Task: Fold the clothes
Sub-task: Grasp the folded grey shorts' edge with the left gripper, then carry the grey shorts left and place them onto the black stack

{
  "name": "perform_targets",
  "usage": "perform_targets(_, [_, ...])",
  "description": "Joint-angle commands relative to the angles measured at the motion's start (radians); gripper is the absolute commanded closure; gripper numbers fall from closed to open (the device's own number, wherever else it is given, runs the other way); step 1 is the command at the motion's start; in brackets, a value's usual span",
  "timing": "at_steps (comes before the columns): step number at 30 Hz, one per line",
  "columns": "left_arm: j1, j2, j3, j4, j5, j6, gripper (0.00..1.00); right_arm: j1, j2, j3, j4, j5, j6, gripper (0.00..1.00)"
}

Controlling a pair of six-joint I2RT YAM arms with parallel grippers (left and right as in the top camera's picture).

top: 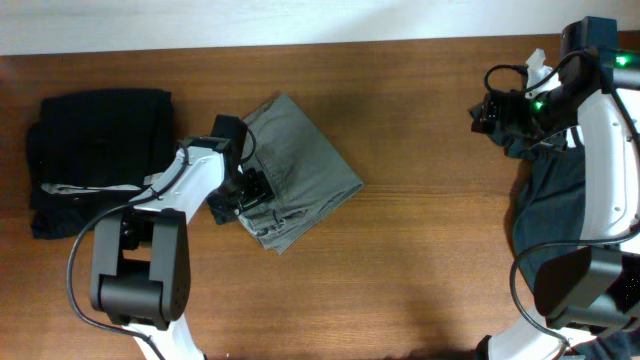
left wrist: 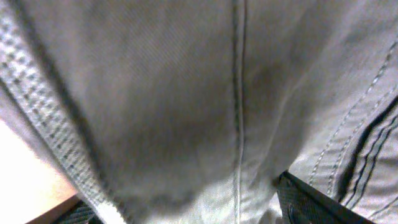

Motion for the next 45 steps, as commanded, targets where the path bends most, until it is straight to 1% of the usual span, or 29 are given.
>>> perform_targets(1, [0.008,0.002,0.056,-0.027,0.005,0.040,0.18,-0.005,0.003,0.000,0.000,0.013,-0.002,0.01])
perform_targets(6, [0.008,0.005,0.059,-0.039,-0.021,0.043,0.15,-0.005,0.003,0.000,0.000,0.013,-0.002,0.01])
perform_targets(11, [0.008,0.005,0.013,-0.029,-0.026,0.043,0.14,-0.005,0.003,0.000,0.000,0.013,-0.002,0.01])
perform_targets(13, [0.008,0.005,-0.003,-0.019,-0.050,0.042,0.14,-0.005,0.003,0.000,0.000,0.013,-0.002,0.01])
perform_targets(19, [0.008,0.005,-0.059,0.074,-0.058,0.038,0.15,-0.005,0.003,0.000,0.000,0.013,-0.002,0.01])
perform_targets(20, [0.008,0.005,-0.067,0.087,-0.058,0.038,0.18,-0.005,0.003,0.000,0.000,0.013,-0.002,0.01])
perform_targets(21, [0.008,0.005,-0.075,0.103,-0.058,0.038,0.23,-0.005,0.003,0.000,0.000,0.013,-0.002,0.01])
perform_targets(23, [0.008,0.005,-0.079,0.112,-0.058,0.038,0.35,-0.005,0.003,0.000,0.000,0.013,-0.002,0.01])
perform_targets(25, [0.008,0.005,-0.079,0.111,-0.058,0.038,0.40,-0.005,0.003,0.000,0.000,0.013,-0.002,0.01])
perform_targets(28, [0.008,0.005,-0.079,0.111,-0.058,0.039,0.45,-0.005,0.003,0.000,0.000,0.013,-0.002,0.01])
perform_targets(32, [0.008,0.005,-0.079,0.111,-0.058,0.039,0.57,-0.005,0.003,0.000,0.000,0.013,-0.002,0.01])
perform_targets(34, [0.008,0.005,-0.081,0.110,-0.058,0.039,0.68,-0.005,0.003,0.000,0.000,0.013,-0.002,0.01])
perform_targets(36, [0.008,0.005,-0.081,0.109,-0.058,0.039,0.87,-0.005,0.003,0.000,0.000,0.013,-0.002,0.01])
perform_targets(37, [0.008,0.005,-0.081,0.108,-0.058,0.039,0.95,-0.005,0.003,0.000,0.000,0.013,-0.002,0.01])
perform_targets(38, [0.008,0.005,-0.081,0.108,-0.058,0.040,0.99,-0.005,0.003,0.000,0.000,0.013,-0.002,0.01])
perform_targets(42, [0.005,0.005,-0.079,0.111,-0.058,0.082,0.99,-0.005,0.003,0.000,0.000,0.013,-0.002,0.01])
perform_targets(45, [-0.001,0.004,-0.049,0.106,-0.059,0.188,0.99,-0.005,0.003,0.000,0.000,0.013,-0.002,0.01])
